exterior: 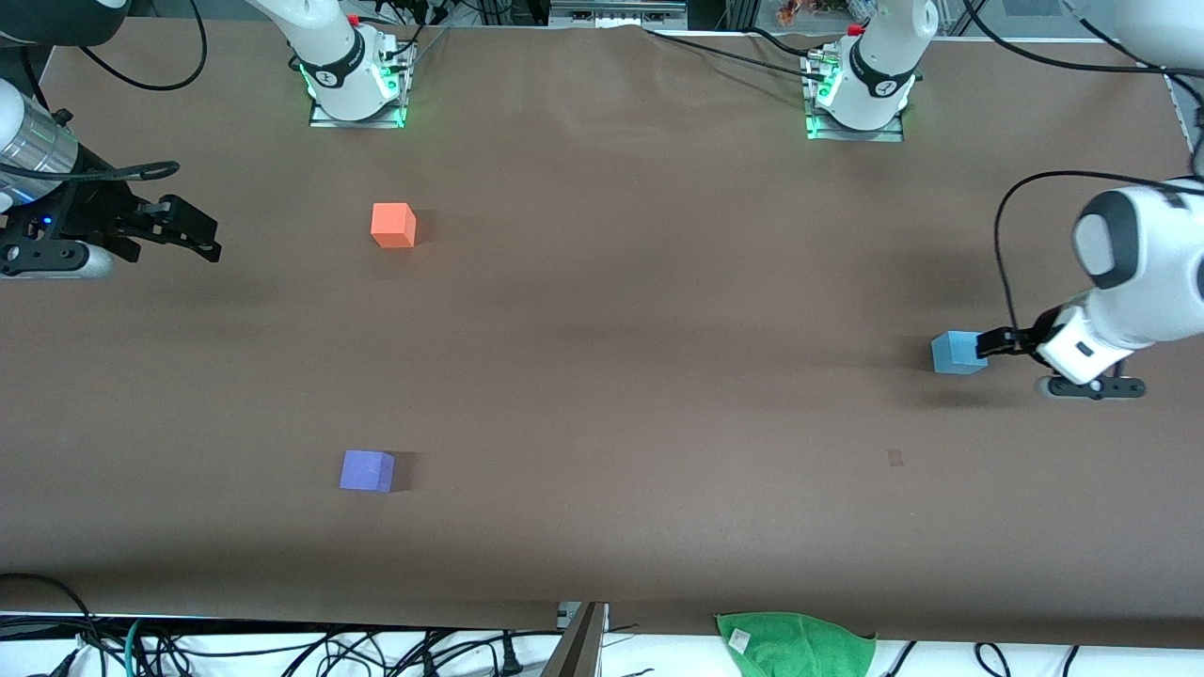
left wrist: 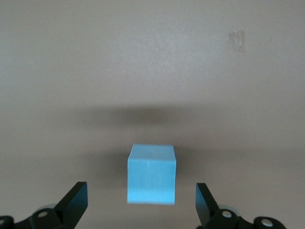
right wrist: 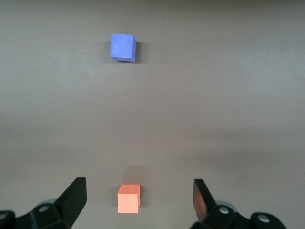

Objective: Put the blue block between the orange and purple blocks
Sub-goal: 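Move the left gripper down over the light-blue cube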

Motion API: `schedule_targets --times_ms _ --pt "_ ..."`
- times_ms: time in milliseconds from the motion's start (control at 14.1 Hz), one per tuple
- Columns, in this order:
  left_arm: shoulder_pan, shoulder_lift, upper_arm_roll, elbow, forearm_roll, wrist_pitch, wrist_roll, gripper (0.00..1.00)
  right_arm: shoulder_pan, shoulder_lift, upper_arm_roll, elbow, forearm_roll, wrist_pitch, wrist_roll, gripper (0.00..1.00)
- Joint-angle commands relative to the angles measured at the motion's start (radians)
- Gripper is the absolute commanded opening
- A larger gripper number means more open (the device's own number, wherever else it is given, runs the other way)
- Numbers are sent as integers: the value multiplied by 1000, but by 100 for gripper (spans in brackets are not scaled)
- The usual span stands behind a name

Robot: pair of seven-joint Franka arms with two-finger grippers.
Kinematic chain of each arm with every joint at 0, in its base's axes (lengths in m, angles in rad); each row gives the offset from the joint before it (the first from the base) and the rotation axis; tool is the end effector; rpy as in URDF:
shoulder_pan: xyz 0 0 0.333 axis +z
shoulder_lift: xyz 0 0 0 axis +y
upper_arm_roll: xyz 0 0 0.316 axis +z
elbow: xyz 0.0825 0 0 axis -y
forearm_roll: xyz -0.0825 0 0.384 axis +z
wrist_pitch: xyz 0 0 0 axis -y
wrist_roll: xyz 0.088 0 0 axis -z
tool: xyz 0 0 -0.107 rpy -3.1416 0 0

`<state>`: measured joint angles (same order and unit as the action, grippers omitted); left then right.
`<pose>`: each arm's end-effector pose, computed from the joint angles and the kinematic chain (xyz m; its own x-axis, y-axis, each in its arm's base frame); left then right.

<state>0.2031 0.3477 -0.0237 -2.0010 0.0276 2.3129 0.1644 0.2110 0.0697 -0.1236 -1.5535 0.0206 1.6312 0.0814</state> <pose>0.5910 0.1082 0.2812 0.9993 -0.0026 -0.0371 -0.0028 -1.0000 -0.0056 0.5782 0.0552 0.5988 1.0000 0.0051 0.0075 0.0052 -0.9999 -0.0126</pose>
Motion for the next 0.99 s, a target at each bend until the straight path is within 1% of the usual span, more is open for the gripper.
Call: schedule_targets --times_ms 0,142,497,568,639,710,781,852,923 --pt "5 -15 -7 -140 -5 195 21 100 -10 9 9 23 4 -5 6 99" --pt "5 0 -8 -168 -5 253 29 100 -10 9 9 23 4 -5 6 99" --pt "9 63 -8 -171 -5 283 35 100 -10 9 9 23 4 -5 6 99" --pt "9 74 -8 -173 -5 283 41 94 -10 10 9 23 4 -5 6 99" --pt "9 89 -8 -171 -5 283 41 82 -10 9 9 23 4 -5 6 99" --pt "9 102 -8 -167 -5 283 44 57 -10 9 9 23 4 -5 6 99" --pt "9 103 -8 -164 -5 283 46 37 -10 9 9 23 4 -5 6 99" --pt "9 99 -8 -162 -5 280 44 25 -10 9 9 23 4 -5 6 99" --pt "7 93 -10 -157 -5 273 41 18 -10 9 10 23 4 -5 6 99"
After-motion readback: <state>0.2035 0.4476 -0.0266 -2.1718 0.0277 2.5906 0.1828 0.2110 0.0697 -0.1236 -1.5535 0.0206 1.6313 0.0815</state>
